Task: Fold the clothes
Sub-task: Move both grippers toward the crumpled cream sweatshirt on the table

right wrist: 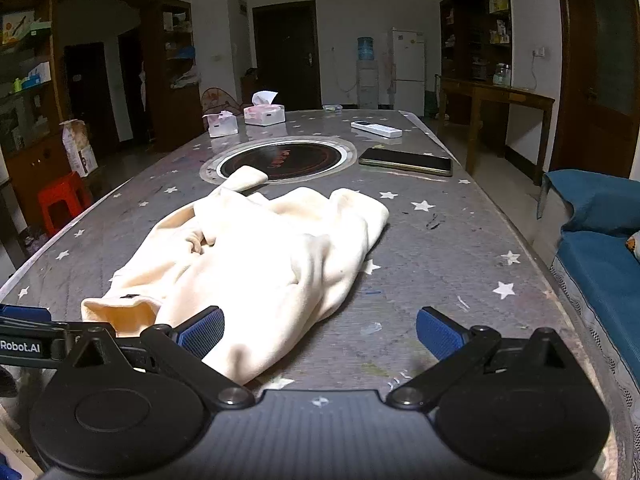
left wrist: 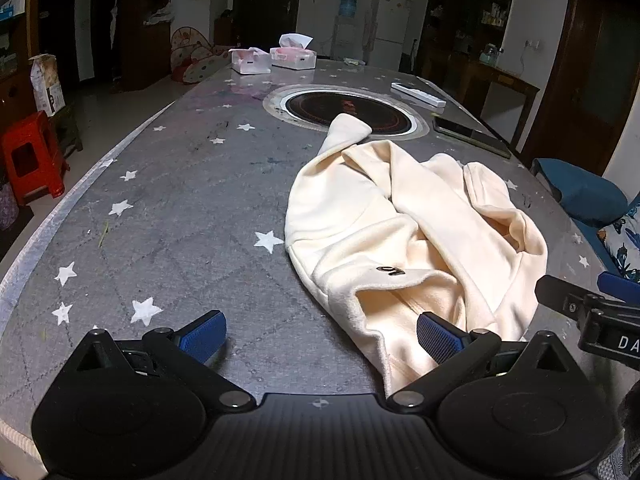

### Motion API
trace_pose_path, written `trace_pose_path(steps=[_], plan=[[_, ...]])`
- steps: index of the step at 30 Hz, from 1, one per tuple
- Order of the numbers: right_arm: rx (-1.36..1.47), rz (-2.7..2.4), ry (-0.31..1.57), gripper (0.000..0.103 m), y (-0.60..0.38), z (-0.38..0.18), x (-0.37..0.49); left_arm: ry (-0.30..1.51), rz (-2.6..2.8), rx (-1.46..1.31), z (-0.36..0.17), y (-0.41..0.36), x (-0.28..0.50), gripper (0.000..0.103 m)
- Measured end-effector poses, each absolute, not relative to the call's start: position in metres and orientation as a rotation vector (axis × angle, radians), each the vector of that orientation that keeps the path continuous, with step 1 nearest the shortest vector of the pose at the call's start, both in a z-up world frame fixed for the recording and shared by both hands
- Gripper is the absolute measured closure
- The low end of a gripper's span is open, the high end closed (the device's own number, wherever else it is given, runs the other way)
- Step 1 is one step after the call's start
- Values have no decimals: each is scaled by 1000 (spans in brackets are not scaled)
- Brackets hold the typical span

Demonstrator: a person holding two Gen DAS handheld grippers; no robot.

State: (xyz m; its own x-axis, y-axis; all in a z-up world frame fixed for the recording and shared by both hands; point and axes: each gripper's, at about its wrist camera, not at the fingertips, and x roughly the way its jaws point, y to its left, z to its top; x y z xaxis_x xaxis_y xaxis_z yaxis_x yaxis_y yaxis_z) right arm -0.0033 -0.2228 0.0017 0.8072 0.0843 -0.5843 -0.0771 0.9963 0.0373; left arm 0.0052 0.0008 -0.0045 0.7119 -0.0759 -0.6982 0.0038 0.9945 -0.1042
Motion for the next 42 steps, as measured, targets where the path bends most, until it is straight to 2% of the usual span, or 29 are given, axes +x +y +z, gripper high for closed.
trace_pose_path(steps=[42], plan=[[23,153,656,0,-230,-10,14,824,-46,-76,-8,-7,26,0]])
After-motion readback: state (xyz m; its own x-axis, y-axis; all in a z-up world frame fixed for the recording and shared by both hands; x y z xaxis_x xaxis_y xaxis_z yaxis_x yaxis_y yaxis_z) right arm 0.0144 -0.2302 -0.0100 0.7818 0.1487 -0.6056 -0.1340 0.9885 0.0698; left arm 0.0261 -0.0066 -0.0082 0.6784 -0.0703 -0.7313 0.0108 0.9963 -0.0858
